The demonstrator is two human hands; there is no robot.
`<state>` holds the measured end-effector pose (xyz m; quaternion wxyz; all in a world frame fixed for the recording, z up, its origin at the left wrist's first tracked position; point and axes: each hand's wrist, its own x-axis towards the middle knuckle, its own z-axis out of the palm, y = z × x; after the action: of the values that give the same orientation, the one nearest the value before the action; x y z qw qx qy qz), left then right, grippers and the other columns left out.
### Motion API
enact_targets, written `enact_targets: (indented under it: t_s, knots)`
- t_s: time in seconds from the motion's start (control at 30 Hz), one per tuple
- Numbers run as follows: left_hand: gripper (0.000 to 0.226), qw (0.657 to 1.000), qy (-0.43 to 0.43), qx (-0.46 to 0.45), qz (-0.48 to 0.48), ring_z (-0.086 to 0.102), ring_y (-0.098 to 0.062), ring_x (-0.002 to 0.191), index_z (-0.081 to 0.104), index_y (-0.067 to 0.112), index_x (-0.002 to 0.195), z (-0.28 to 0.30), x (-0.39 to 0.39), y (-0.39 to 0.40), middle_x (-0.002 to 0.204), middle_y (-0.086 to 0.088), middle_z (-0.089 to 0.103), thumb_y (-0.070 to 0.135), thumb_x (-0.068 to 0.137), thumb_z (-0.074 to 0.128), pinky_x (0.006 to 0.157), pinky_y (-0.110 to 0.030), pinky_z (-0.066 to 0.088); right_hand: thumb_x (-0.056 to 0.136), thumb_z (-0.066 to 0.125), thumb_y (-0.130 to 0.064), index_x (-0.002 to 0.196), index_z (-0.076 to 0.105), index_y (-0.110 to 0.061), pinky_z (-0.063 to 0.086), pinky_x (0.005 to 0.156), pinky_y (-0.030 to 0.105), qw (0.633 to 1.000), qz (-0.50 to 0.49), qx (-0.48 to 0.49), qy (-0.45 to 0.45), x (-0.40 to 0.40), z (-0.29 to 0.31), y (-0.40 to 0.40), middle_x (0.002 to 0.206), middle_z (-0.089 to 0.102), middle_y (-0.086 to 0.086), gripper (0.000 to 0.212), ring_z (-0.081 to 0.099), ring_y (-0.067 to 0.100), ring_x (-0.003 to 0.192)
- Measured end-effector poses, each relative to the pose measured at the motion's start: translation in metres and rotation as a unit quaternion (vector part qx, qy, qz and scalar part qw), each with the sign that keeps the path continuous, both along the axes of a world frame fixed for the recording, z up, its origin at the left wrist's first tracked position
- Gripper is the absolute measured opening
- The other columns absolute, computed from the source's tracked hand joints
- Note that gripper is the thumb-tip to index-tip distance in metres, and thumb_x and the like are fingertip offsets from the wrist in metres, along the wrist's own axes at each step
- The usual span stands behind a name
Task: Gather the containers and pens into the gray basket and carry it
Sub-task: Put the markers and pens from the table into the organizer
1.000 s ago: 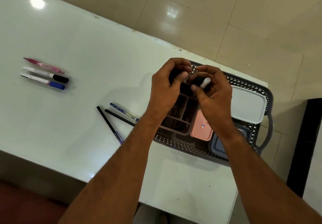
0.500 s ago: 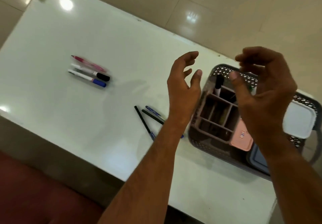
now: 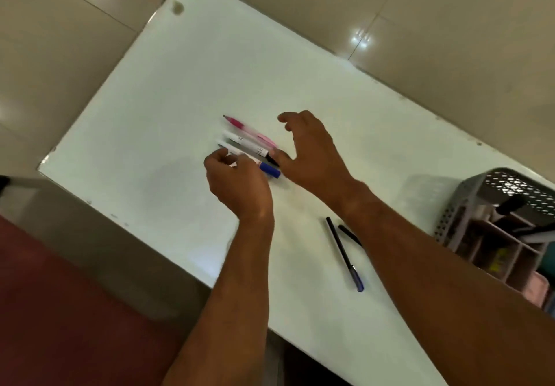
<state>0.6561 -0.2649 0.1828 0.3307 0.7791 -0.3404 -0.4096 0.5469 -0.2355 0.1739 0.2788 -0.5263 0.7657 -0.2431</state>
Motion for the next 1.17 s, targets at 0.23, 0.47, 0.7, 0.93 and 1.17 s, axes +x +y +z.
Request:
enact_targets:
  t_s: [0.23, 0.47, 0.7, 0.93, 1.17]
  knots:
    - [0.037, 0.990, -0.057, 0.117, -0.053, 0.064, -0.030, 0.118, 0.060, 0.004, 0.130, -0.017, 0.022, -0.040, 0.126, -0.011, 0.067, 0.014, 0.095, 0.059, 0.103, -0.037, 0.050, 0.091, 0.070, -0.041, 0.137, 0.049, -0.010, 0.051, 0.091, 0.043, 0.978, 0.075, 0.122, 0.153, 0.028, -0.024, -0.046, 0.132, 0.048, 0.013, 0.059, 0.052, 0.030, 0.118]
    - [0.027, 0.968, -0.130, 0.110, -0.182, 0.073, -0.024, 0.093, 0.074, 0.005, 0.100, -0.024, 0.019, -0.058, 0.099, -0.007, 0.077, 0.032, 0.095, 0.068, 0.068, -0.023, 0.039, 0.096, 0.064, -0.033, 0.125, 0.055, -0.007, 0.053, 0.088, 0.041, 0.985, 0.039, 0.127, 0.106, 0.036, -0.028, -0.063, 0.121, 0.059, 0.014, 0.039, 0.059, 0.029, 0.103]
    - [0.030, 0.945, -0.185, 0.088, -0.255, 0.062, -0.013, 0.070, 0.072, 0.007, 0.098, -0.032, 0.020, -0.064, 0.093, -0.006, 0.076, 0.037, 0.095, 0.068, 0.059, -0.019, 0.038, 0.097, 0.061, -0.025, 0.115, 0.057, -0.007, 0.041, 0.075, 0.027, 0.974, 0.032, 0.156, 0.163, 0.040, -0.030, -0.067, 0.115, 0.061, 0.013, 0.026, 0.058, 0.023, 0.095]
    - [0.029, 0.940, -0.153, 0.078, -0.295, 0.064, -0.014, 0.070, 0.072, 0.008, 0.097, -0.036, 0.020, -0.050, 0.089, -0.004, 0.074, 0.036, 0.091, 0.072, 0.056, -0.015, 0.038, 0.100, 0.055, -0.015, 0.122, 0.054, -0.007, 0.051, 0.084, 0.034, 0.976, 0.025, 0.155, 0.153, 0.039, -0.023, -0.052, 0.117, 0.064, 0.012, 0.024, 0.062, 0.026, 0.101]
    - [0.019, 0.978, 0.033, -0.015, -0.207, 0.070, -0.026, 0.079, 0.060, 0.009, 0.106, -0.011, -0.014, -0.016, 0.088, -0.002, 0.066, 0.018, 0.103, 0.043, 0.078, -0.043, 0.059, 0.098, 0.060, -0.002, 0.120, 0.056, -0.008, 0.051, 0.078, 0.028, 0.982, -0.142, 0.112, -0.049, 0.016, -0.007, -0.002, 0.114, 0.066, 0.009, 0.023, 0.065, 0.019, 0.094]
